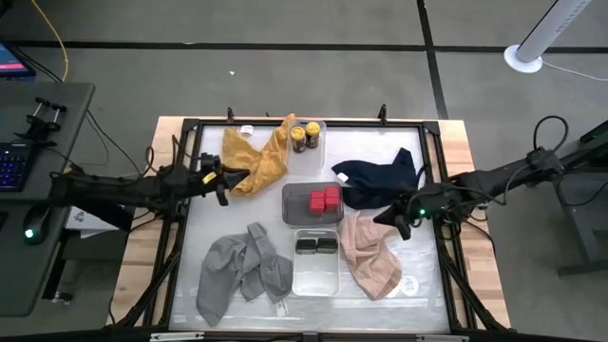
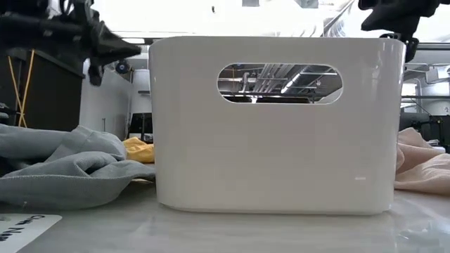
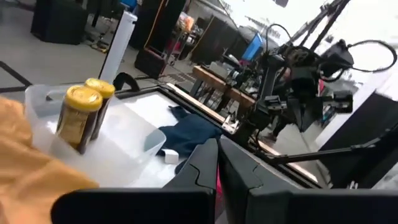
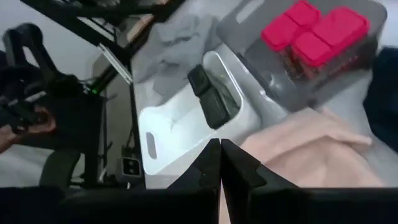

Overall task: Sort spices by type
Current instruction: Return to Home Position

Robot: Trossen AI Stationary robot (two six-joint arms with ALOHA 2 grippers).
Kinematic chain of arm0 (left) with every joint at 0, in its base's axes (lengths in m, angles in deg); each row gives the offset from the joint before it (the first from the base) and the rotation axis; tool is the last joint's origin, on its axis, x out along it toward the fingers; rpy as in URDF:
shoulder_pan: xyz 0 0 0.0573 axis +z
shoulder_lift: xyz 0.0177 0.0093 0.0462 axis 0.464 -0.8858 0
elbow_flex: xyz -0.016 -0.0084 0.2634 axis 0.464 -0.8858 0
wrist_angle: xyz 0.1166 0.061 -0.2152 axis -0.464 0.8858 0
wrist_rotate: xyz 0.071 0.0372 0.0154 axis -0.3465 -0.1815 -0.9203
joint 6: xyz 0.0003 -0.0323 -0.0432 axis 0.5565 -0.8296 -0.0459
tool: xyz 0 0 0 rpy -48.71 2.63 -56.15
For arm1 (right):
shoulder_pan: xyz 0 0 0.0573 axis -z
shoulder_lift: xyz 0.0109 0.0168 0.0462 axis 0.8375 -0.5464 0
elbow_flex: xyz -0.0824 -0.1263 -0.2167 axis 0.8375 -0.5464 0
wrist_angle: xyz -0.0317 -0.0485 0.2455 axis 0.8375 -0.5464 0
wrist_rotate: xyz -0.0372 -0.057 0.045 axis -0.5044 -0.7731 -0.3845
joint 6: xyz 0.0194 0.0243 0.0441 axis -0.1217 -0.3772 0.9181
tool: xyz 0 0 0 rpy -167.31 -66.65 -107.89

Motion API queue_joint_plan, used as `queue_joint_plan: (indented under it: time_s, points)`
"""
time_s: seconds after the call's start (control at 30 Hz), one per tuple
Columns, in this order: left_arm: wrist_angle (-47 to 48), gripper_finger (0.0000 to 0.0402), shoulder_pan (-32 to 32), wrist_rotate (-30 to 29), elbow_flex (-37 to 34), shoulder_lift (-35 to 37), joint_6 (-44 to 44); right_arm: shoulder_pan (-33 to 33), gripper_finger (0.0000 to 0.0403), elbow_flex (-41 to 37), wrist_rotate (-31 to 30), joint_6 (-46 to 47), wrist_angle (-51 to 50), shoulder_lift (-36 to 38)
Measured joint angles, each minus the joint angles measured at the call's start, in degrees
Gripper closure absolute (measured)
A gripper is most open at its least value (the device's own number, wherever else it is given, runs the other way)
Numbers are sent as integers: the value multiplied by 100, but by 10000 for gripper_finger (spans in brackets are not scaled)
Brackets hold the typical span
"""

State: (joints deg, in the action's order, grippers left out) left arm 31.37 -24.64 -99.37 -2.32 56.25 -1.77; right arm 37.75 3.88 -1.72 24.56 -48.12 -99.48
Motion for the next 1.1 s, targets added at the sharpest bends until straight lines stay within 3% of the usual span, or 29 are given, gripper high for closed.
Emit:
queue_joint_plan:
  time_s: [0.3, 0.37, 0.57, 0.77, 0.93, 1.1]
  points:
    - [-7, 401, 0, -8, -1038, 1321, -145, 245, 402, 189, 126, 304, -65, -157]
    - [348, 401, -2, -38, -1078, 1524, -272, 255, 402, 189, 129, 377, -70, -125]
    - [516, 401, -2, -49, -1075, 1831, -159, 249, 403, 189, 145, 289, -139, -95]
    - [519, 401, -2, 106, -1075, 1831, -460, 249, 403, 67, 563, 86, -595, 3]
    - [548, 401, -2, 113, -1075, 1824, -477, 251, 403, -443, 753, -155, -601, 583]
    - [625, 401, -2, 115, -1075, 1822, -477, 251, 403, -1233, 800, -279, -604, 1834]
